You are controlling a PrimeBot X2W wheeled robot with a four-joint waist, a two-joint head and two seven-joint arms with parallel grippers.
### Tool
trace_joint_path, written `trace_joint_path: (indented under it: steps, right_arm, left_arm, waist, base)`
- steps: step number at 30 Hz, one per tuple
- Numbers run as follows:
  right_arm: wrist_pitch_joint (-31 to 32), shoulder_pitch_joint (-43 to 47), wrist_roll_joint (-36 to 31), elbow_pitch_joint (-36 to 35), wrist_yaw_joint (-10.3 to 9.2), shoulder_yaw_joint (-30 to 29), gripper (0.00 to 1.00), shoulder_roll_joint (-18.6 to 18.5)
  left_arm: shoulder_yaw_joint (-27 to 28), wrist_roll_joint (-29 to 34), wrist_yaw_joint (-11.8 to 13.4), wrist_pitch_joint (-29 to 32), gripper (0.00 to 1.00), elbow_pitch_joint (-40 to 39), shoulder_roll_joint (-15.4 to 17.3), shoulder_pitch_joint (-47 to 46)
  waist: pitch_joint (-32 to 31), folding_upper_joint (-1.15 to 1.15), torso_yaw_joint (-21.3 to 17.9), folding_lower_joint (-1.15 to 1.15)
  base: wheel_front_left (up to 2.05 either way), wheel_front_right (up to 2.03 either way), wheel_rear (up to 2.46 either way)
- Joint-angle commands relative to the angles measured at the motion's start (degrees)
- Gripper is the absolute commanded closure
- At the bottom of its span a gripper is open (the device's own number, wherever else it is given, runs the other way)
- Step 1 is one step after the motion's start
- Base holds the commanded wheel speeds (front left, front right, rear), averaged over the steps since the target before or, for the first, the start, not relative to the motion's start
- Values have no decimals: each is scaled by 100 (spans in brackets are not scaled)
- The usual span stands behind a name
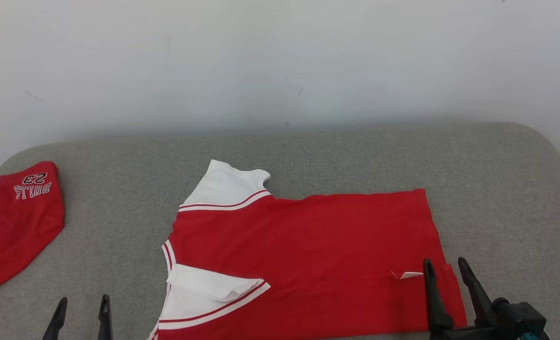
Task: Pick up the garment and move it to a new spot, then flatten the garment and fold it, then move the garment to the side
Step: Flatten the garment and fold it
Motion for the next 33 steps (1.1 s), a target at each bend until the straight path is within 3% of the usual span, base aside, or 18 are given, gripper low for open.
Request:
trace_joint_path:
  steps: [1,6,11,24,33]
  right_arm:
    - [6,-2,-20,13,-14,5,0,15]
    - [41,-209,13,129,-14,7,0,19]
    - [37,-746,22,420,-14,95,0,-49]
    - [-3,-3340,-21,2090,-14,240,0,-173]
    - [39,-4626,-6,3188,-13,497,0,-136]
  left_arm:
    - [6,-15,5,1,0,14,1,-3]
    - [77,-140,-33,58,0,85,47,-244]
    - [73,-204,-271,320,0,361,261,-854]
    - [-307,-383,-1308,1373,0,1753,688,-4160]
    - [-932,-811,-1543,2177,0,2956,818,-5639]
  waist:
    - [30,0,-30,0]
    - [148,0,-159,0]
    - [487,0,-386,0]
    - [2053,0,-1031,0]
    - [2657,0,-1342,0]
  base:
    - [0,0,0]
    - [0,0,0]
    - [0,0,0]
    - [0,0,0]
    - [0,0,0]
